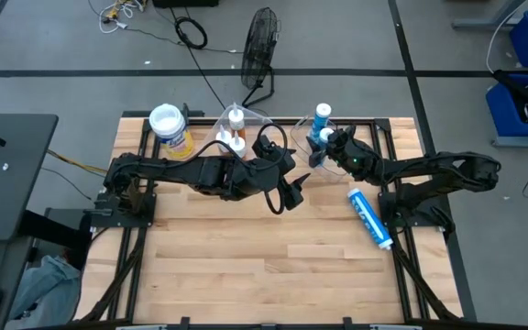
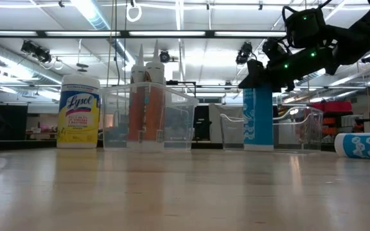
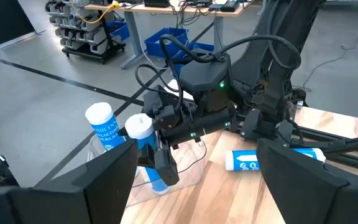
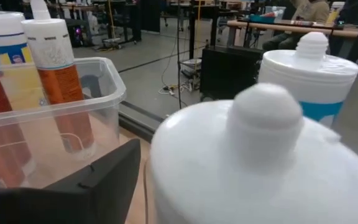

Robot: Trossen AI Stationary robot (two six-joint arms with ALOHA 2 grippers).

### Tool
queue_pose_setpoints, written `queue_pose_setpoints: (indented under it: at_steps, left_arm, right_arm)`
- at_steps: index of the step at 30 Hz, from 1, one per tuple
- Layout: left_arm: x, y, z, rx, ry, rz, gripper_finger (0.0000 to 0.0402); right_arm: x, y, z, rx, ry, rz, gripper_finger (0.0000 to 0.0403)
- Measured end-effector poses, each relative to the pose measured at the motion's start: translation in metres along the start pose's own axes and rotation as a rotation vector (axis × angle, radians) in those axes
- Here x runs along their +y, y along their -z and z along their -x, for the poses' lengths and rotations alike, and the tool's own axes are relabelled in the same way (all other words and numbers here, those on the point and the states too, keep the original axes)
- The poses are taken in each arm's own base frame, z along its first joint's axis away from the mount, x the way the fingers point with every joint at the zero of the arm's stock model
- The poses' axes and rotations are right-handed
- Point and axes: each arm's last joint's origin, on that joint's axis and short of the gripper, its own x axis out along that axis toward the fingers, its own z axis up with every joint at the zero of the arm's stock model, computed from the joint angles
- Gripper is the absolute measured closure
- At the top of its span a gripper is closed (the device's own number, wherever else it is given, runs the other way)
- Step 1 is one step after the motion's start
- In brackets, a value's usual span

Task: Pick & place silicon tubes, Sealant and Lysol wipes
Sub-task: Put the left blue sealant into the right transparent bin, then put the blue sealant into the right transparent bin

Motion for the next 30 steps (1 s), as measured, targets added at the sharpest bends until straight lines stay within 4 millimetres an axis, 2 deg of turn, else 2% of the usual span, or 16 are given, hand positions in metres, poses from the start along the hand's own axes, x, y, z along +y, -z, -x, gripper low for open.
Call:
queue_pose_setpoints:
  at_steps: [9, 18, 25, 30]
  left_arm:
    - [-0.001, 0.000, 0.000, 0.003, 0.017, -0.020, 0.0072]
    - [-0.002, 0.000, 0.002, 0.002, 0.023, -0.028, 0.0072]
    - [-0.003, 0.000, 0.002, 0.001, 0.023, -0.035, 0.0072]
    - [-0.003, -0.001, 0.002, -0.010, 0.025, -0.041, 0.0072]
  right_arm:
    - [-0.001, -0.003, 0.002, -0.010, -0.002, 0.007, 0.0093]
    - [-0.012, -0.028, 0.024, -0.074, 0.042, 0.069, 0.0092]
    - [-0.023, -0.063, 0.067, -0.207, -0.022, -0.018, 0.0092]
    - [-0.038, -0.099, 0.112, -0.163, -0.089, -0.070, 0.0093]
